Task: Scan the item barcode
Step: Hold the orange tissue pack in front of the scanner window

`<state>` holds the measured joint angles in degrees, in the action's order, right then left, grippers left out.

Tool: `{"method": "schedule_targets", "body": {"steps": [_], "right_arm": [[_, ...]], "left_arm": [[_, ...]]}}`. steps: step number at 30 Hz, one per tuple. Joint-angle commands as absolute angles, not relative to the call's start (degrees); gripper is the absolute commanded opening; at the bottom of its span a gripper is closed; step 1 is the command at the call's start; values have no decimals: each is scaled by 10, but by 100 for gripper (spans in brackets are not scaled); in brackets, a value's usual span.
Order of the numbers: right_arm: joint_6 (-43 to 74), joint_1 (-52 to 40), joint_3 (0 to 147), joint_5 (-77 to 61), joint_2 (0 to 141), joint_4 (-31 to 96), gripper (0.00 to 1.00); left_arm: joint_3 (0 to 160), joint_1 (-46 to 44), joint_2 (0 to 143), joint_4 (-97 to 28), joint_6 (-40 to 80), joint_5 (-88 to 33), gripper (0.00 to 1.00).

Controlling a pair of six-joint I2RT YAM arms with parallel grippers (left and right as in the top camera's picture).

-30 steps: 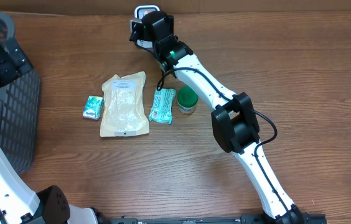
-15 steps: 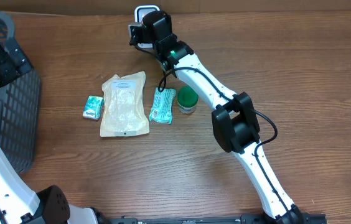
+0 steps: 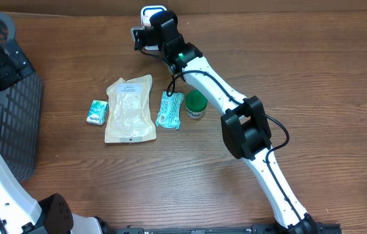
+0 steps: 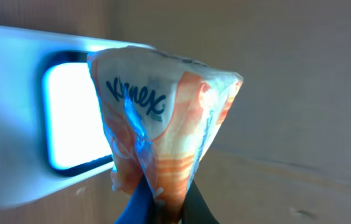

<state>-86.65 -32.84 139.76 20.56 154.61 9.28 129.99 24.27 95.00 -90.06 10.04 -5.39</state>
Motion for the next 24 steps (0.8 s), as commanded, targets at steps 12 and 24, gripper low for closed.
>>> {"method": "schedule_targets", "body": {"steps": [12, 24], "right_arm": [[-867, -322, 1406, 228, 1586, -61, 4], [-741, -314, 1406, 228, 1488, 9, 4]], "left_arm": [[1302, 243, 952, -900, 88, -58, 100], [1302, 243, 952, -900, 88, -58, 100]]}}
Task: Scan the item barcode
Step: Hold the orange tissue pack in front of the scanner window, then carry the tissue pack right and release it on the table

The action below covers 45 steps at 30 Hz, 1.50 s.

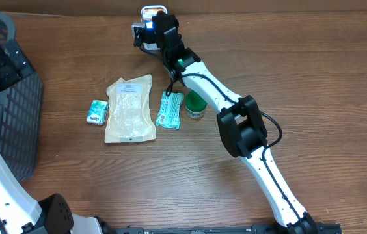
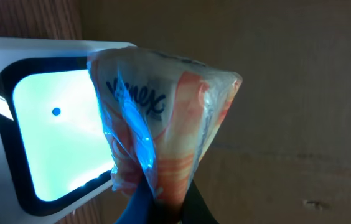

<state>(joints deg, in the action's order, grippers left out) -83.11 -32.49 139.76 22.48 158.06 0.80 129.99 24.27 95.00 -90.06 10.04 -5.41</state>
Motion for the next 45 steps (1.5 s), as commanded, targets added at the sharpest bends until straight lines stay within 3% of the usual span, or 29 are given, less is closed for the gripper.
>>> {"method": "schedule_targets", "body": {"steps": [1, 7, 14, 19, 23, 27, 33, 45], "right_arm": [[-707, -311, 1406, 228, 1468, 20, 4], [-475, -281, 1406, 241, 1320, 161, 4], [-135, -225, 1406, 239, 1176, 512, 4], [26, -158, 1406, 231, 1160, 792, 4], [109, -80, 1387, 143, 1179, 919, 4], [109, -6, 1326, 54, 1194, 929, 4], [105, 73, 1171, 9, 1195, 841, 4], [105, 118, 958, -14, 1195, 669, 4]], "left_arm": [[1302, 243, 952, -900, 88, -58, 100], [1302, 243, 952, -900, 88, -58, 100], [1302, 243, 952, -900, 88, -58, 100], [1302, 243, 952, -900, 88, -58, 100], [1302, 243, 952, -900, 88, -58, 99], [1302, 243, 952, -900, 88, -58, 99], [1302, 243, 952, -900, 88, -58, 100], [1302, 243, 952, -900, 88, -58, 100]]}}
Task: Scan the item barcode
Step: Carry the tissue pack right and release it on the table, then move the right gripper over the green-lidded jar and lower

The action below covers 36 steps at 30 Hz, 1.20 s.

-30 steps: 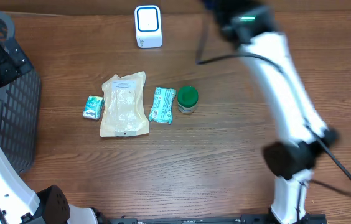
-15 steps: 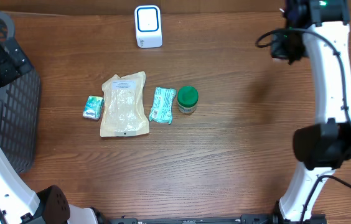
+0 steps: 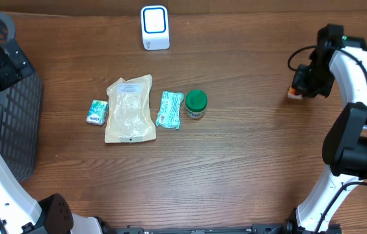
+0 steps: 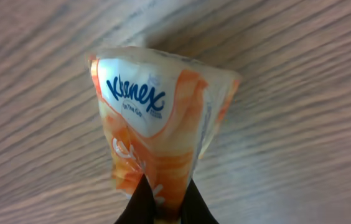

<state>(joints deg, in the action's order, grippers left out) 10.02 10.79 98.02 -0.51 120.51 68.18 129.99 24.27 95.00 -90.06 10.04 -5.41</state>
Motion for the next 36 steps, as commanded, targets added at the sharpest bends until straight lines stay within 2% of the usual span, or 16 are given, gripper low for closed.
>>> {"method": "schedule_targets", "body": {"steps": [1, 4, 5, 6, 7, 9, 17, 22, 27, 36], "right_arm": [[105, 121, 951, -14, 1195, 662, 4], [105, 130, 940, -14, 1195, 653, 4], [105, 134, 940, -14, 1195, 653, 10], [105, 137, 940, -14, 1195, 653, 33], [105, 140, 940, -14, 1195, 653, 46], [105, 143, 940, -14, 1195, 658, 63], [69, 132, 1032, -19, 1188, 729, 100], [15, 82, 1167, -36, 1176, 809, 100], [8, 5, 1267, -63, 1176, 853, 100], [8, -132, 1275, -136, 1189, 835, 100]], "left_arm": [[1302, 243, 952, -900, 88, -58, 99], [1302, 243, 952, -900, 88, -58, 100], [1302, 243, 952, -900, 88, -58, 99], [1302, 243, 952, -900, 88, -58, 100], [1302, 243, 952, -900, 88, -58, 100], [1302, 243, 952, -900, 88, -58, 100], [1302, 243, 952, -900, 88, -58, 100], [1302, 243, 952, -900, 88, -58, 100], [1302, 243, 952, -900, 88, -58, 99], [1302, 243, 952, -900, 88, -58, 99]]}}
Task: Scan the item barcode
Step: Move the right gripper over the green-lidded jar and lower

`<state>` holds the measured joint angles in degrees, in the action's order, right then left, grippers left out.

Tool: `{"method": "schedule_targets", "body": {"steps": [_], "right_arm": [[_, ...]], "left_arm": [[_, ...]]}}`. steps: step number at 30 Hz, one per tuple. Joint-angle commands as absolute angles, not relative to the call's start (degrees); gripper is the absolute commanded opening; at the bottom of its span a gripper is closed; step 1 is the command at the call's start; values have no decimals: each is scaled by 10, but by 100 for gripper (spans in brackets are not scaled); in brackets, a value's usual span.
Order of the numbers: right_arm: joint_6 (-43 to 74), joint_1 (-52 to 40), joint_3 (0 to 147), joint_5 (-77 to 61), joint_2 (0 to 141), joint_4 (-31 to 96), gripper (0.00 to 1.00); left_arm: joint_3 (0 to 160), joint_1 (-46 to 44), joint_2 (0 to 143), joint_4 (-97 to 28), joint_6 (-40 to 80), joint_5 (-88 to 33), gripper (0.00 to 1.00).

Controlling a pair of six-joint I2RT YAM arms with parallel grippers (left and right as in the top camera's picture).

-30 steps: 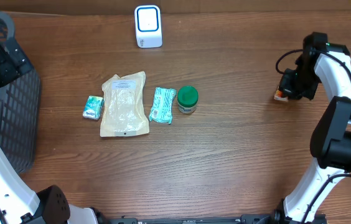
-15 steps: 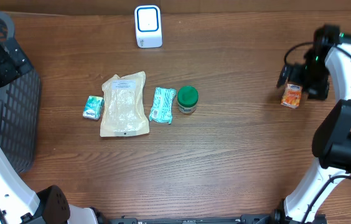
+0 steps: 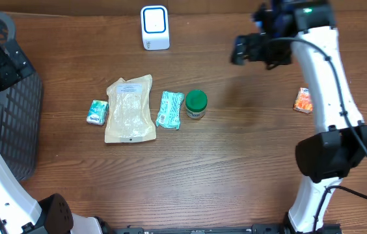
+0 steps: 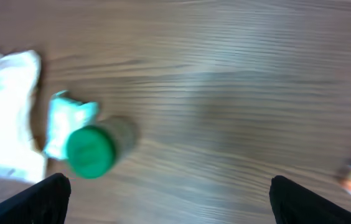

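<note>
The orange Kleenex pack (image 3: 303, 101) lies on the table at the far right, free of any gripper; in the right wrist view it is a blurred orange shape at the right edge. My right gripper (image 3: 245, 51) hangs above the table to the pack's upper left, open (image 4: 172, 202) with nothing between its fingers. The white scanner (image 3: 155, 27) stands at the back, left of the gripper. My left arm's dark end sits over the basket at the far left, its fingers not distinguishable.
A green-lidded jar (image 3: 196, 104), a teal packet (image 3: 170, 109), a cream pouch (image 3: 131, 109) and a small teal packet (image 3: 97, 112) lie in a row mid-table. A dark mesh basket (image 3: 14, 123) stands at the left edge.
My right gripper was shut on the Kleenex pack low over the table's right side. Now the pack lies there and the gripper is open, higher and further left.
My right gripper held the Kleenex pack in front of the scanner's lit window at the back, and stayed there at the following moment. Then it held the pack over the table's right side. Now the pack rests there and the gripper is open, away from it.
</note>
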<state>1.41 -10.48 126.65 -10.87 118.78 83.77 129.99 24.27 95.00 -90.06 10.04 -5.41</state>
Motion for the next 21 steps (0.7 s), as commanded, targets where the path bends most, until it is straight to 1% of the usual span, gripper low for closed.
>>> {"method": "schedule_targets", "body": {"steps": [1, 6, 9, 10, 17, 21], "right_arm": [[8, -145, 1275, -136, 1193, 835, 100], [86, -200, 1255, -136, 1206, 823, 100], [114, -221, 1215, -134, 1207, 786, 100], [133, -230, 1183, -127, 1207, 750, 100], [137, -252, 1075, -126, 1207, 656, 100], [121, -253, 1055, -126, 1207, 643, 95]], "left_arm": [[1302, 243, 952, -900, 88, -58, 100], [1302, 243, 952, -900, 88, -58, 100], [1302, 243, 952, -900, 88, -58, 100], [1302, 243, 952, -900, 88, -58, 100], [1302, 243, 952, -900, 88, -58, 100], [1302, 243, 952, -900, 88, -58, 99]]}}
